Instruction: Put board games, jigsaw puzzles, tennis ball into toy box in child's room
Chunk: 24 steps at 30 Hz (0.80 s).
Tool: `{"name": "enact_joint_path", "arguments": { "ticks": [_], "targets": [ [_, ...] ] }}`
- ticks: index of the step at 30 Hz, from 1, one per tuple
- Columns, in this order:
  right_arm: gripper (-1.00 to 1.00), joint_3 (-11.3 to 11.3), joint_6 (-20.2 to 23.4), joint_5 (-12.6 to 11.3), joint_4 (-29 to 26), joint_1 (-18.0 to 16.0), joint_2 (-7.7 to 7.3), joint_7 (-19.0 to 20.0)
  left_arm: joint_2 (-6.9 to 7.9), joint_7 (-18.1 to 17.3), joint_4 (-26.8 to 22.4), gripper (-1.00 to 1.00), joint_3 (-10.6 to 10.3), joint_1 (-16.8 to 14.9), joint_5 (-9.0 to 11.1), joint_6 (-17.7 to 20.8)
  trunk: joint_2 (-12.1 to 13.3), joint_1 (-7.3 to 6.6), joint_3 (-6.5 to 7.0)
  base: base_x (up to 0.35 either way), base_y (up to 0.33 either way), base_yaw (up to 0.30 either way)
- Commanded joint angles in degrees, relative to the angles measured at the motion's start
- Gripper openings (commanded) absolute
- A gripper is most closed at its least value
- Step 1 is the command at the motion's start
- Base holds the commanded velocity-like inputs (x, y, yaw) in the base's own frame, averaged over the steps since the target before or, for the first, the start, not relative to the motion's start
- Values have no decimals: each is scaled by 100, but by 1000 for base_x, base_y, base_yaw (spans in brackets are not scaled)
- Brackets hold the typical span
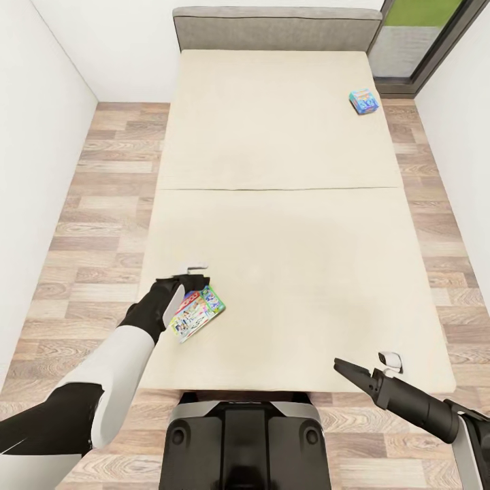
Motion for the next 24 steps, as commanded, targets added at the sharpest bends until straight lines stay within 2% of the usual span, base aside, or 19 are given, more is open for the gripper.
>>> {"name": "enact_joint_path", "arguments": {
  "ticks": [1, 24],
  "targets": [
    [100, -2, 45, -9, -1, -2, -1, 9, -3, 28, -11, 100, -4, -2, 26, 32, -9, 3, -6, 0, 0, 0],
    [100, 1, 36, 17, -4, -2, 1, -11, -4, 28, -18, 100, -4, -5, 12, 32, -9, 3, -5, 0, 0, 0]
  ]
}}
